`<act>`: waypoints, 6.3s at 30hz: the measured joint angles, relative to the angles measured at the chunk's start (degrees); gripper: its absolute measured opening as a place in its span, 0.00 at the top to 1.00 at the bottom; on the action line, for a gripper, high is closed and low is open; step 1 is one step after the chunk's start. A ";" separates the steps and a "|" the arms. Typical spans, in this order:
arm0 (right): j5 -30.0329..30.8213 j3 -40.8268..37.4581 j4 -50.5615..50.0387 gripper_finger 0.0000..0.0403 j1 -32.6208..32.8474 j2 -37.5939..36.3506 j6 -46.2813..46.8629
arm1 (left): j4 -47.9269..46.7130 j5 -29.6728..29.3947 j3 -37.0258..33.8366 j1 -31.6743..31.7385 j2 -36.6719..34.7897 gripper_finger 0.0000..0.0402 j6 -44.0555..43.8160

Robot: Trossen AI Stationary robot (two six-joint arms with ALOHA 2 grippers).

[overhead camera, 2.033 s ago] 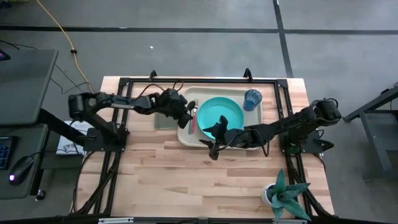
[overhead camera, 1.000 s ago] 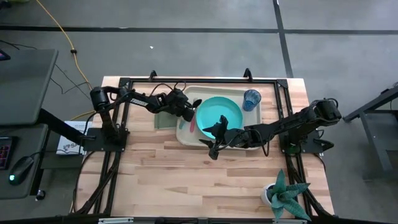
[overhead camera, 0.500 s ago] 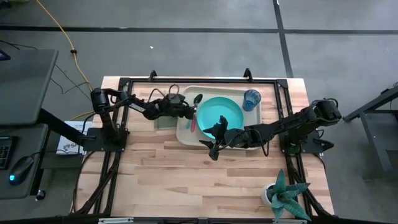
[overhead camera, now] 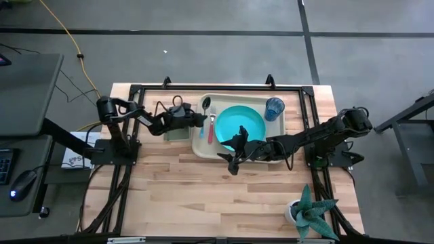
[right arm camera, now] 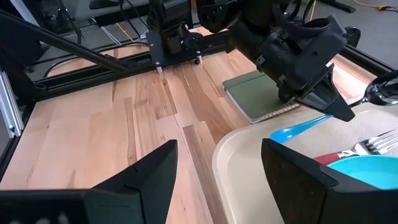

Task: Pick and place plate/cup/fork/spoon on tray
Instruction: Put the blue spoon on the gray table tray to the left of the pink fork, then return to Home Position

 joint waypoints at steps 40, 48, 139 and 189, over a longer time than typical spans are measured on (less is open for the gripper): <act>-0.44 0.00 0.04 0.44 0.15 0.00 1.35 | -24.91 -0.87 1.79 1.73 -11.55 1.00 6.42; -0.46 0.00 0.02 0.44 0.15 0.00 1.33 | -25.09 -1.96 1.92 1.92 -6.75 1.00 6.57; 15.15 -0.04 -0.17 0.44 11.21 -6.71 -10.22 | -39.07 -14.44 1.90 -44.00 -59.21 1.00 58.64; -2.89 -36.98 7.19 1.00 -0.76 -44.48 2.00 | -48.10 5.04 -24.39 -27.41 -98.16 1.00 57.45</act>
